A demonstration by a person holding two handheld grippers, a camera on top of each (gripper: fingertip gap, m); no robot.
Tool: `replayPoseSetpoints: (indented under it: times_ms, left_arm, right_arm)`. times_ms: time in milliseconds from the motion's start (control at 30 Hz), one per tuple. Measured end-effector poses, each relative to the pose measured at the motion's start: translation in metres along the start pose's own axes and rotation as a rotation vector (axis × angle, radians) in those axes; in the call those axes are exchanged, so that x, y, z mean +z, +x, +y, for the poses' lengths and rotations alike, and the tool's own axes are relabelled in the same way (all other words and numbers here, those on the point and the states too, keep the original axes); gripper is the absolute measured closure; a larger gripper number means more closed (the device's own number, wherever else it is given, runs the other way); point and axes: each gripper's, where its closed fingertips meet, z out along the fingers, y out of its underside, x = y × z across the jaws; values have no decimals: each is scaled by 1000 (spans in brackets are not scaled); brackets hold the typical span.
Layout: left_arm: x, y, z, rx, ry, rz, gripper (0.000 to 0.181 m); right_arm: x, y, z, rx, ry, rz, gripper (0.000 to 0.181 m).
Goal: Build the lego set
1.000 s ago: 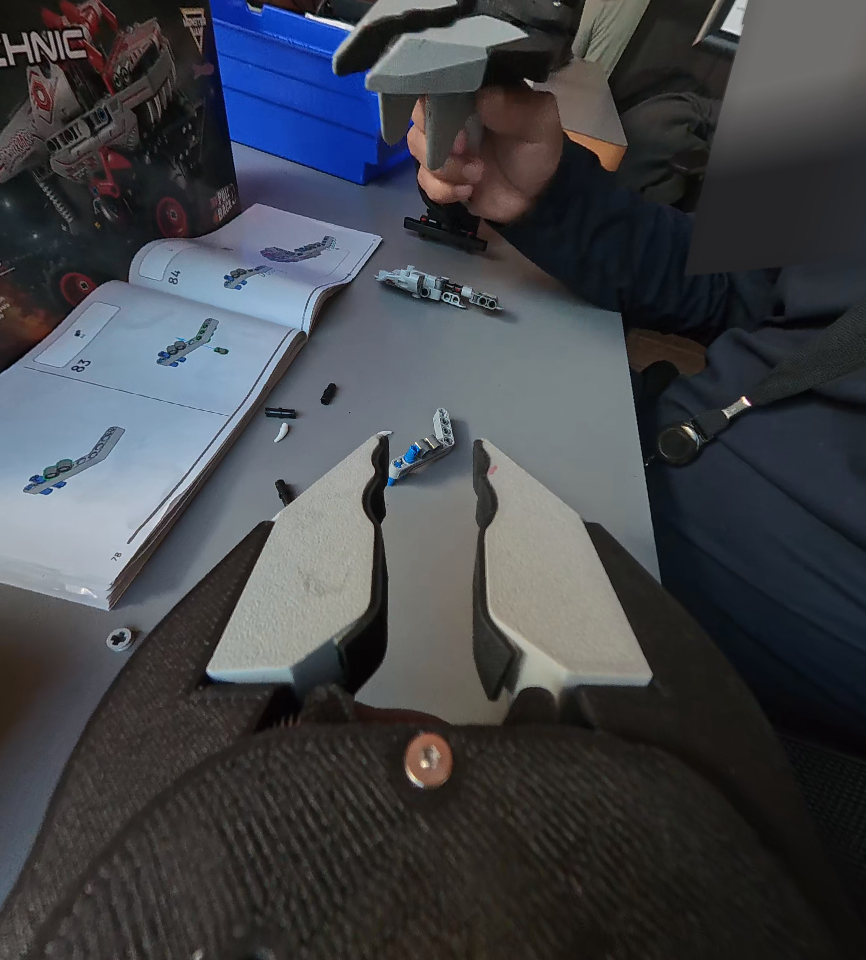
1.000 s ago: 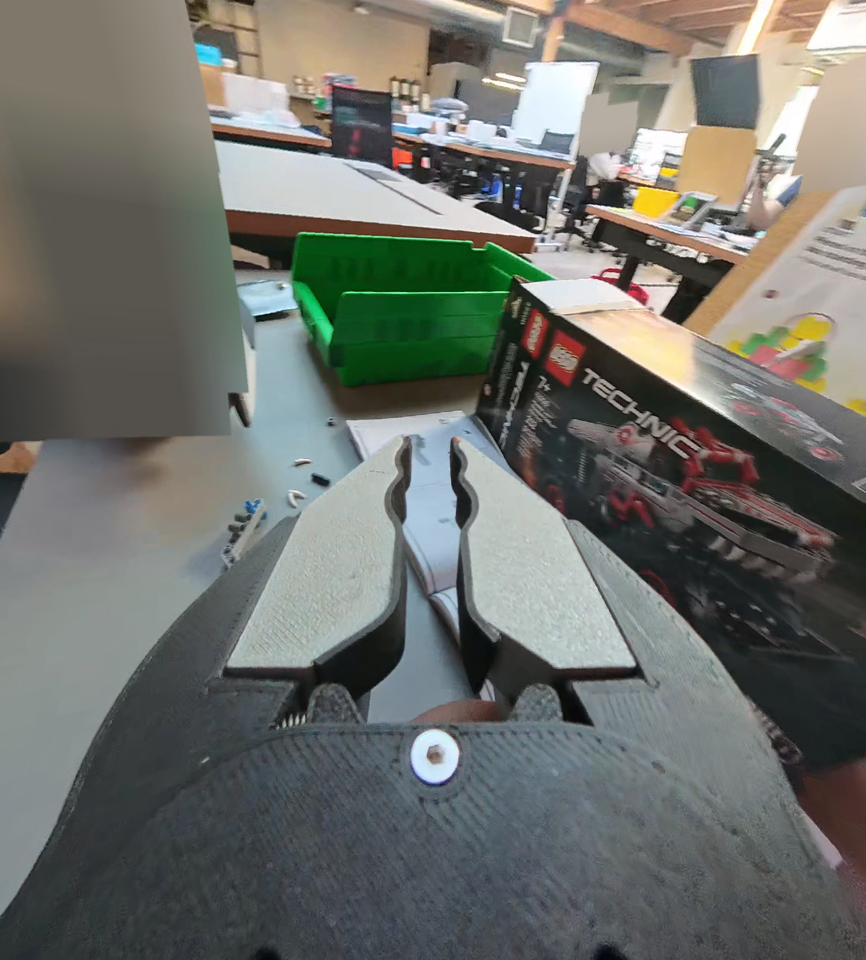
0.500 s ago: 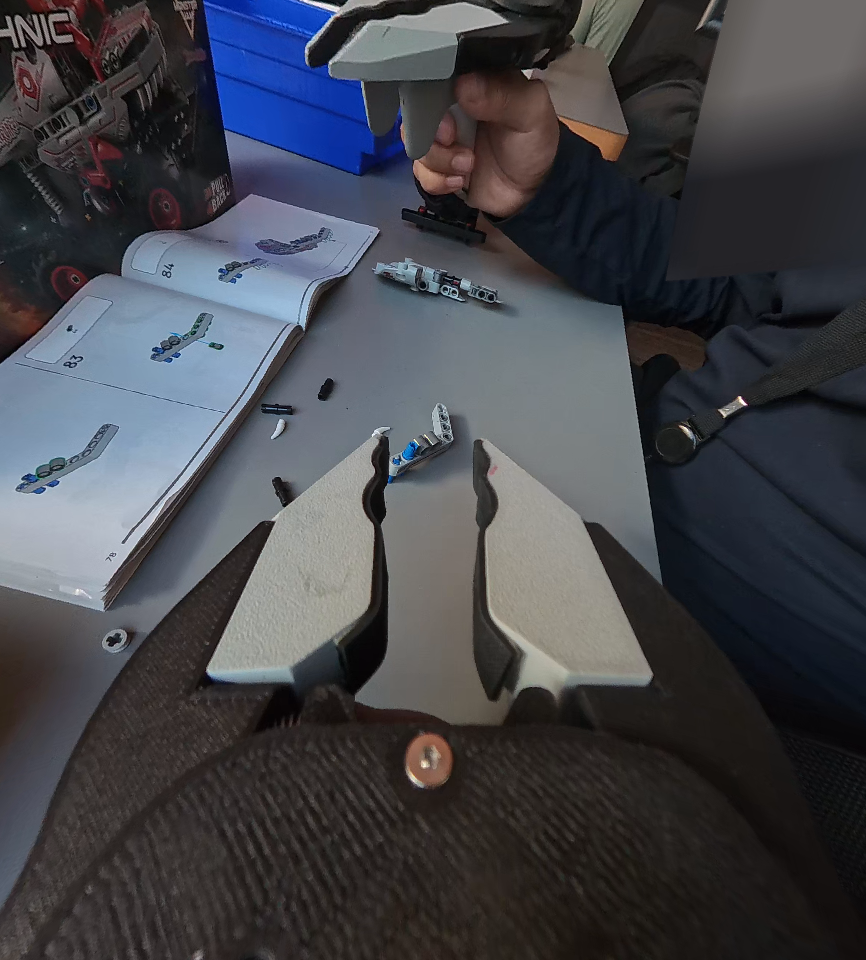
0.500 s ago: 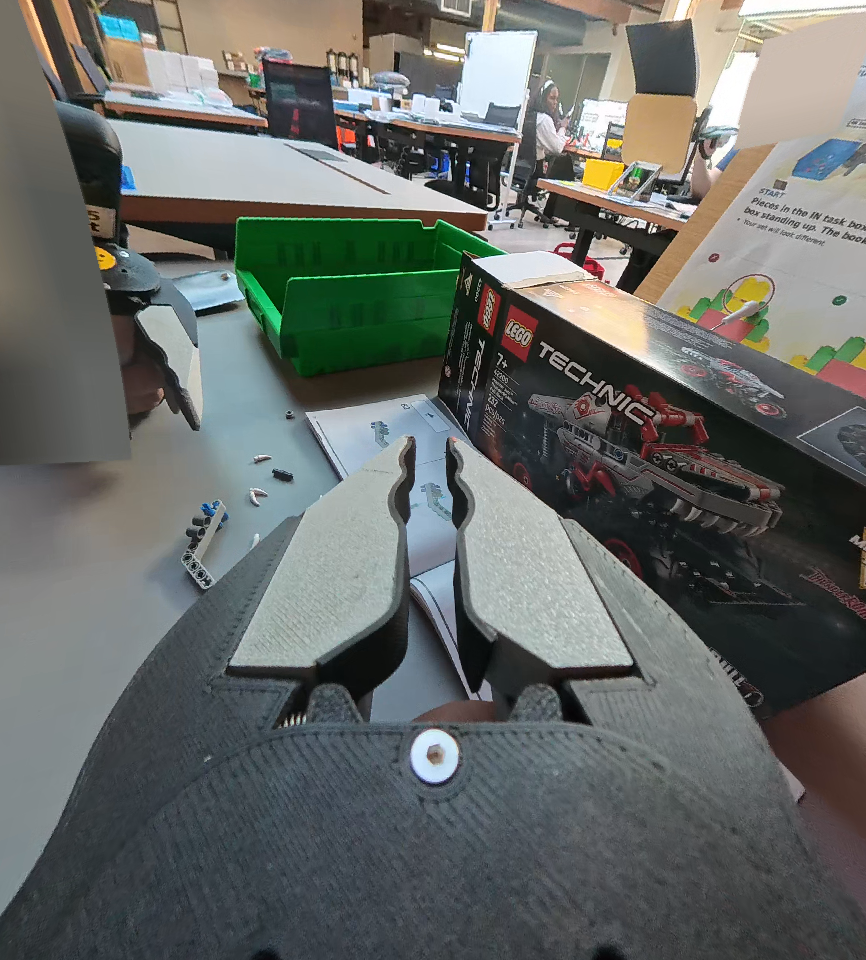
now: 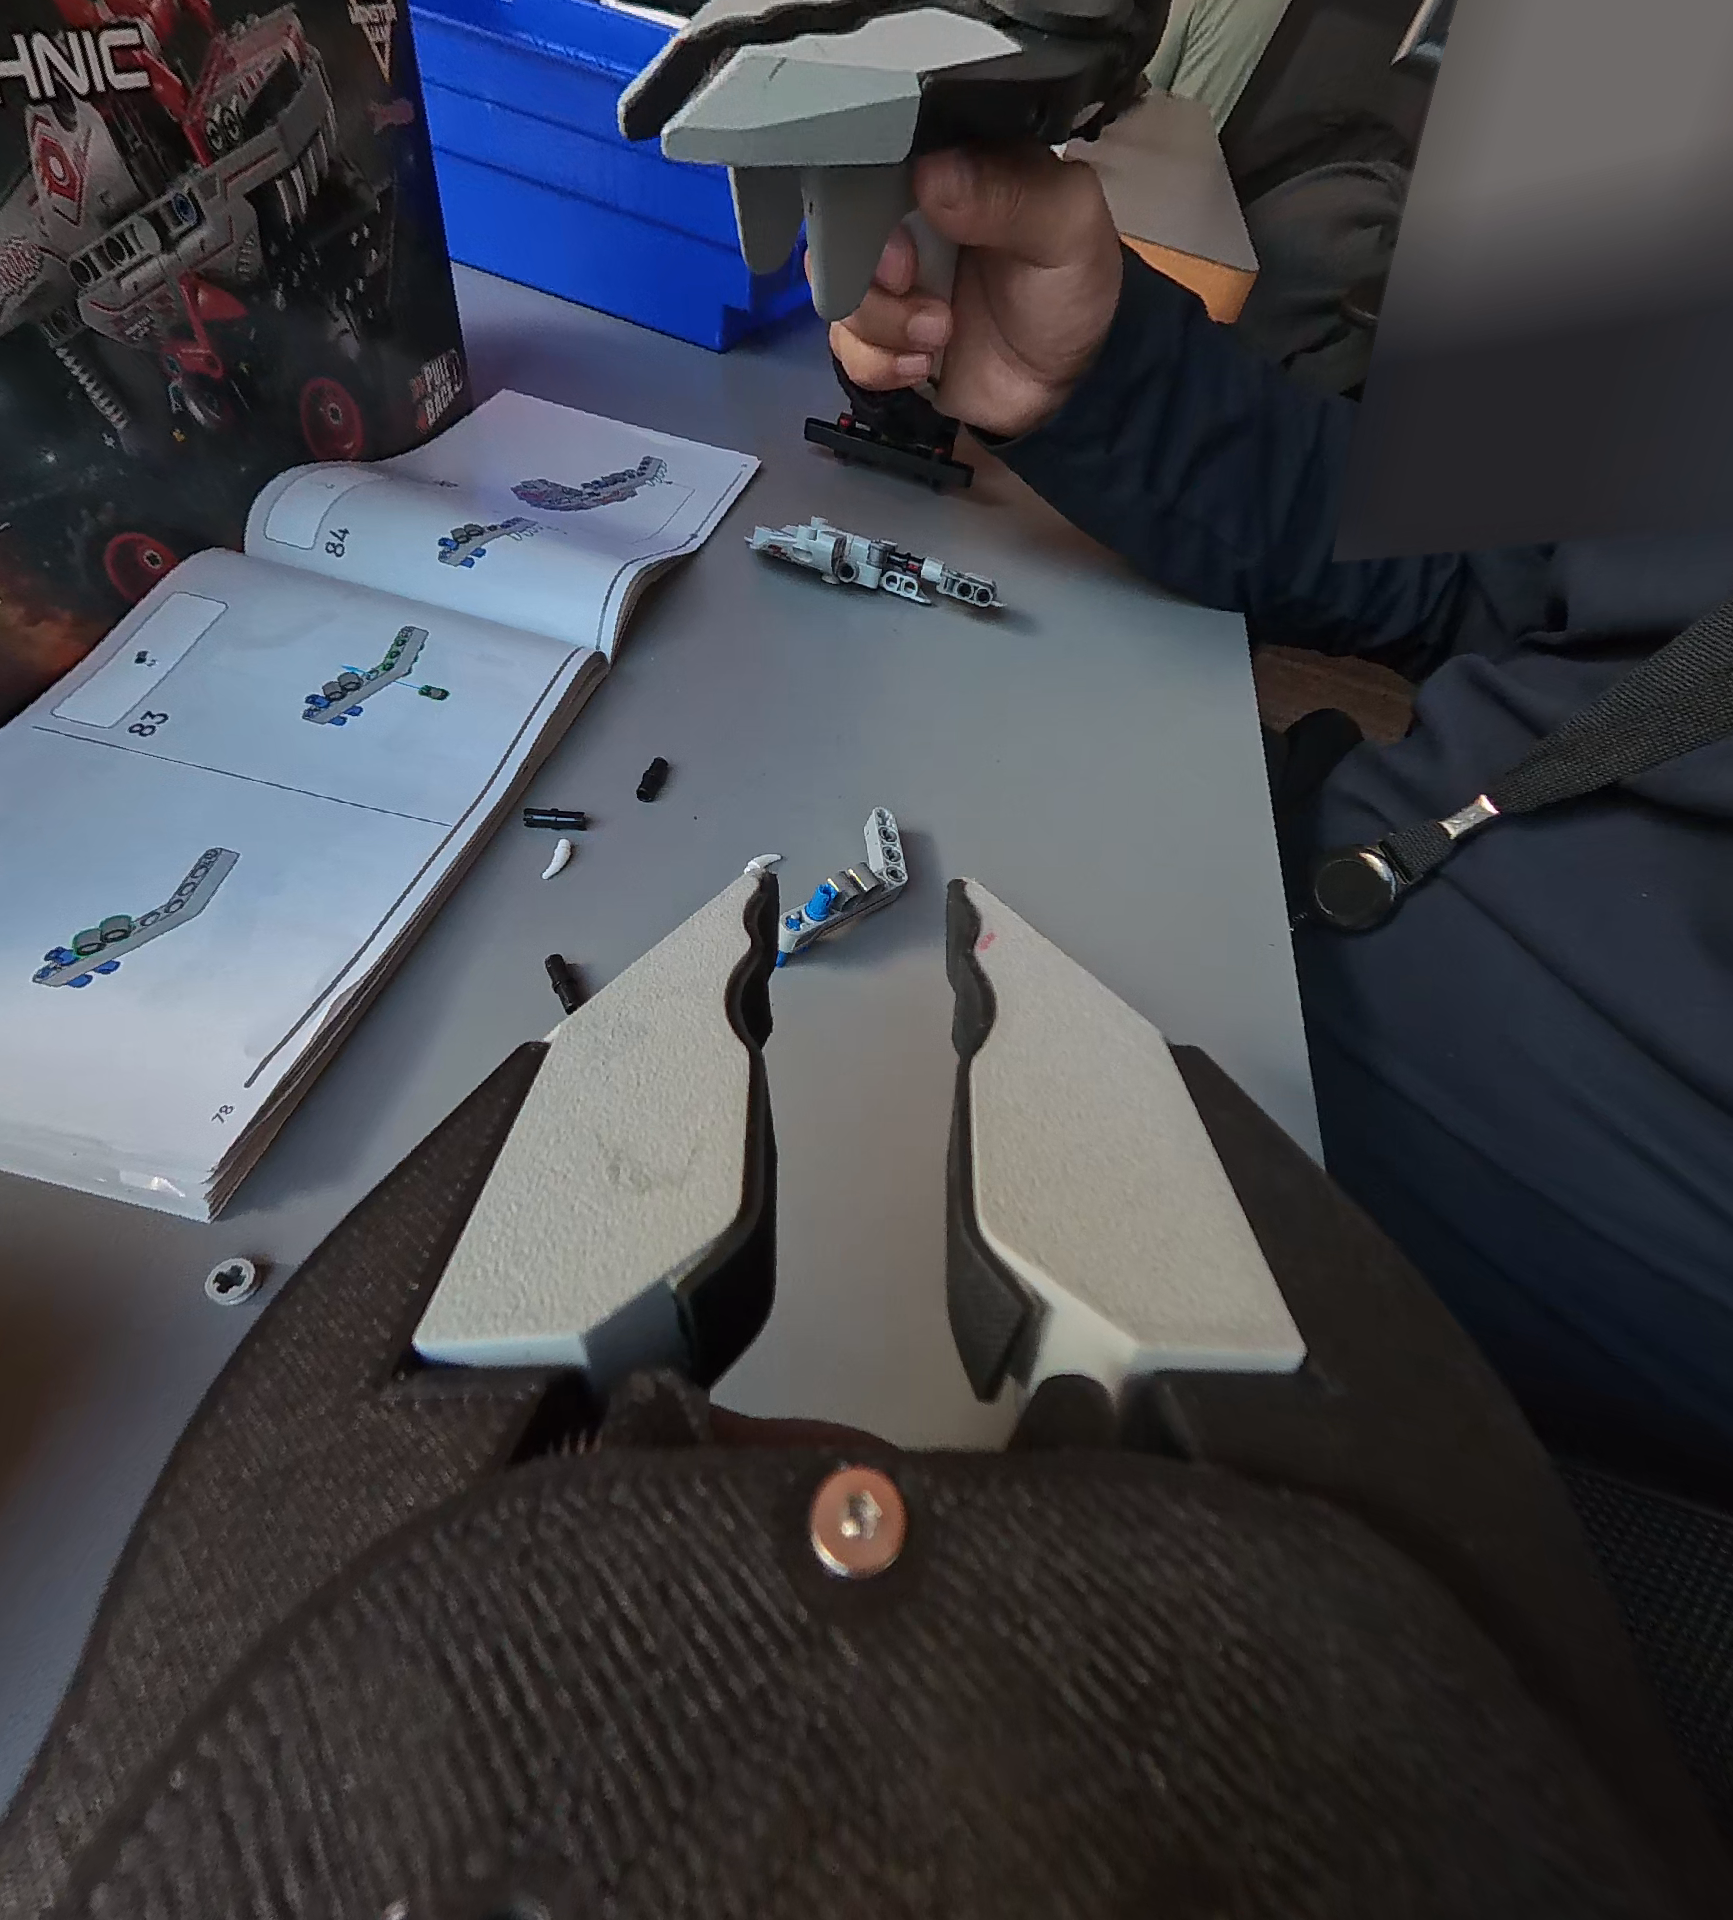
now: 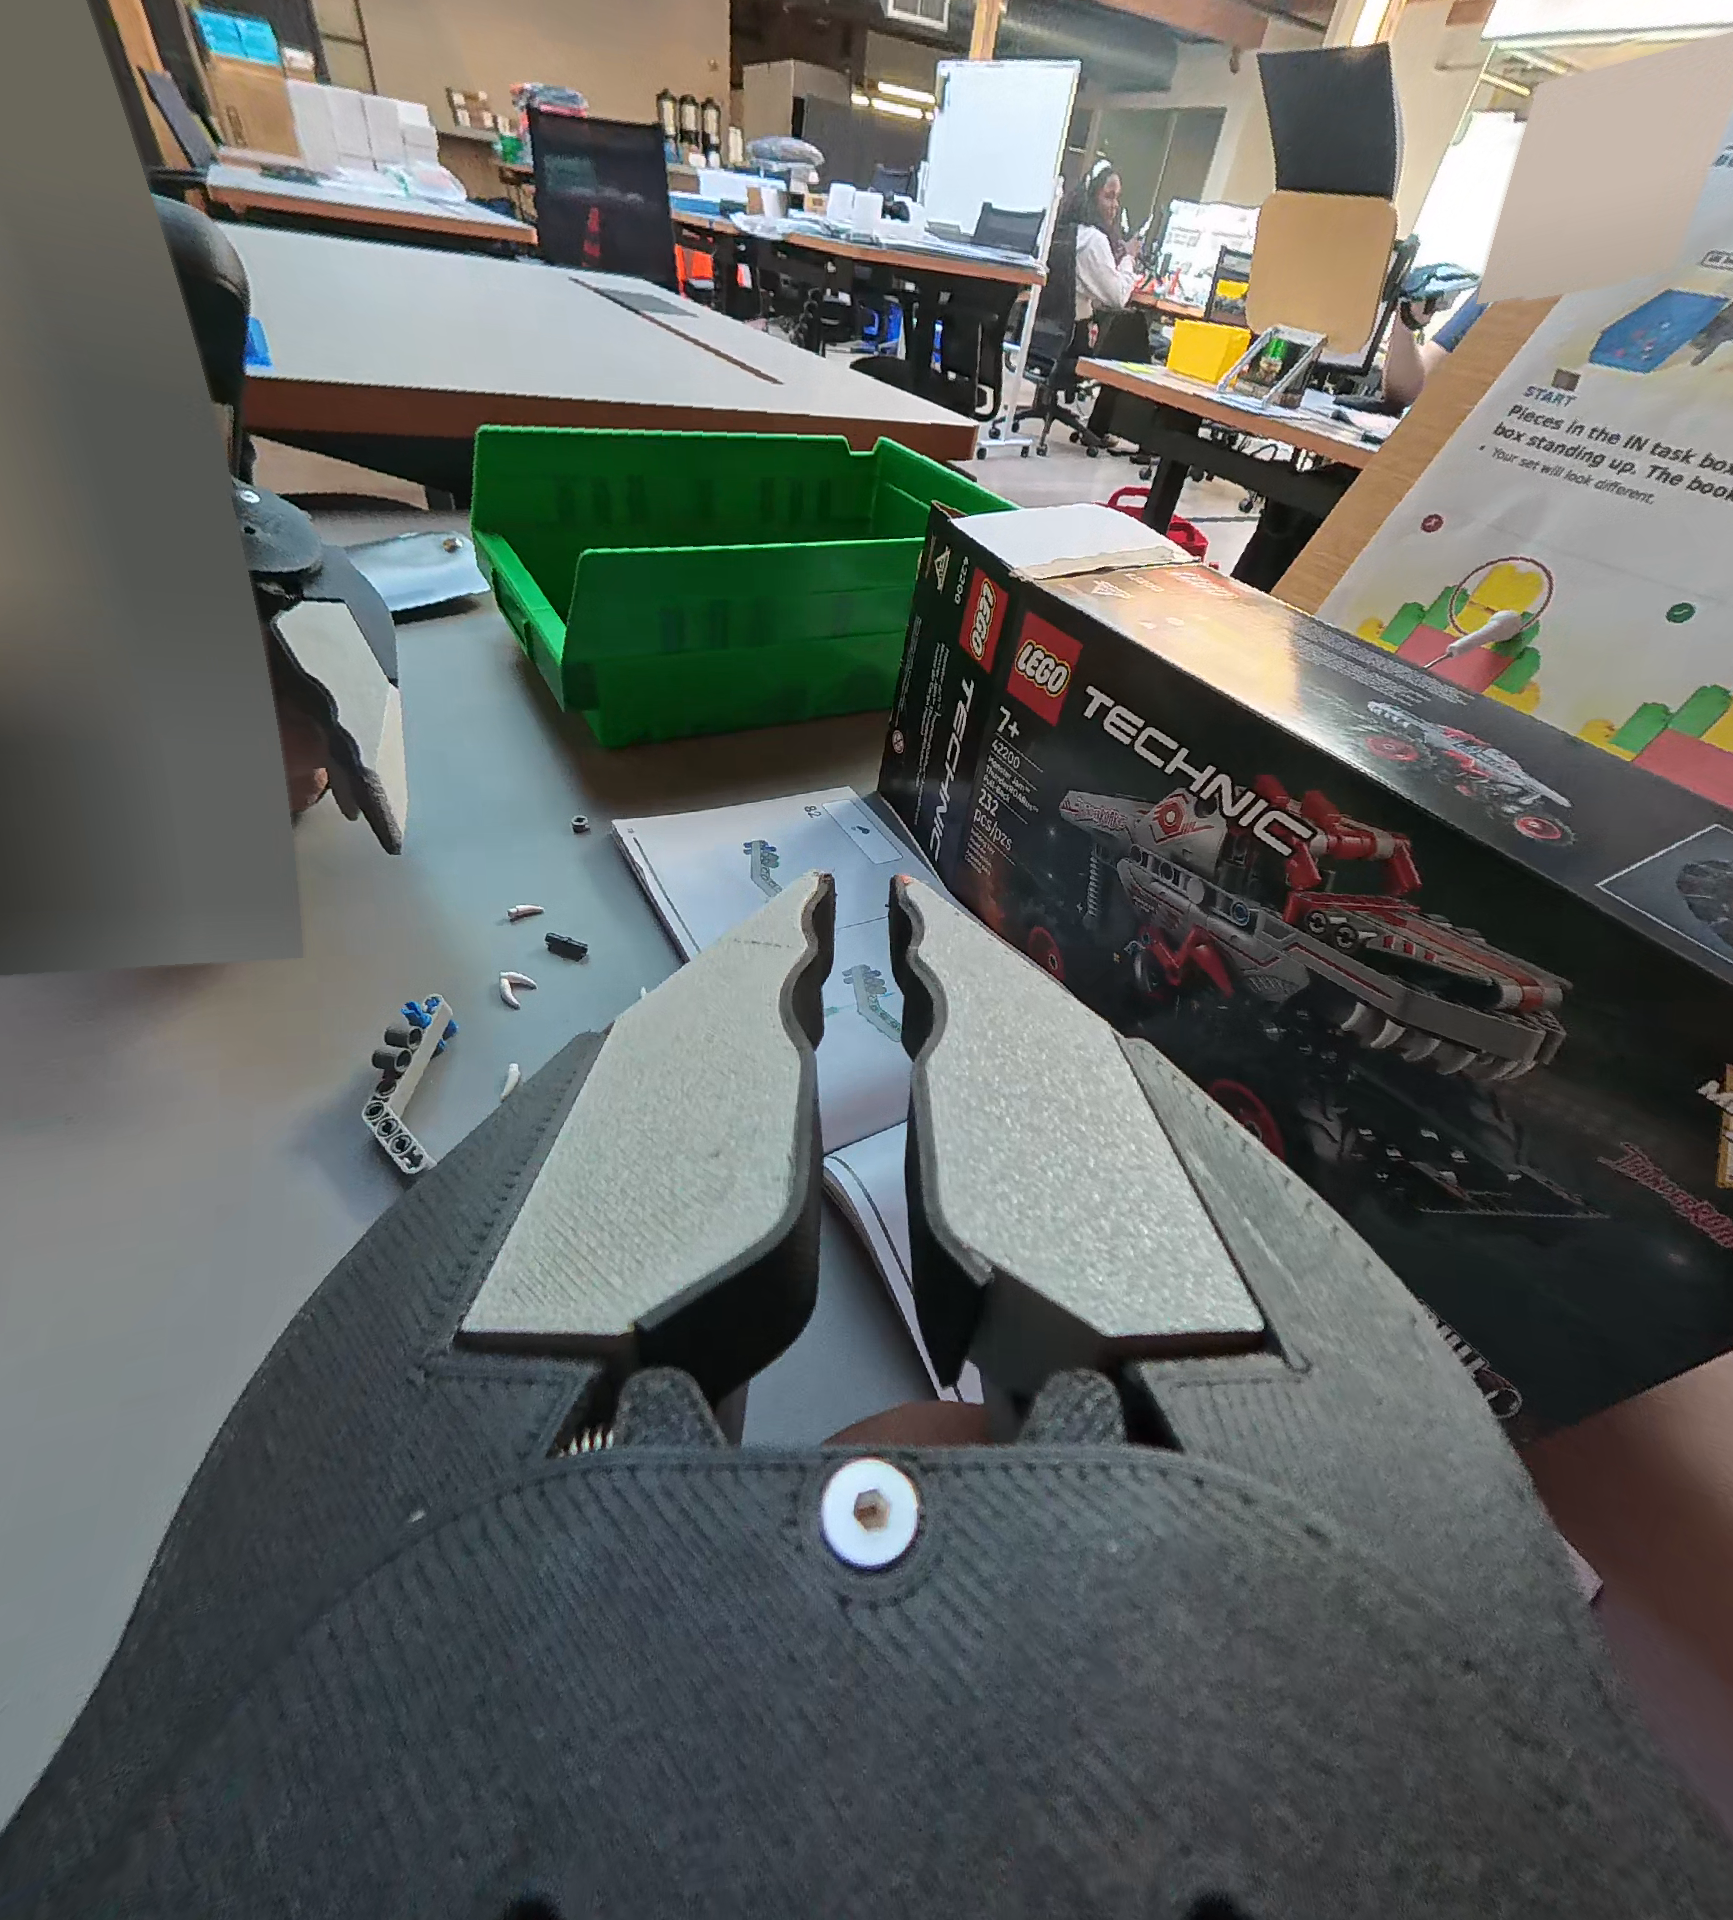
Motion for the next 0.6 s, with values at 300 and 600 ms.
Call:
replayPoseSetpoints:
  times_ms: [300, 600]
  left_arm:
    - [0, 0, 0, 0, -1, 1, 152]
    - [0, 0, 0, 1, -1, 0, 152]
  right_arm:
    - [-1, 1, -2, -1, 6, 5, 175]
    - [-4, 5, -5, 10, 25, 18, 176]
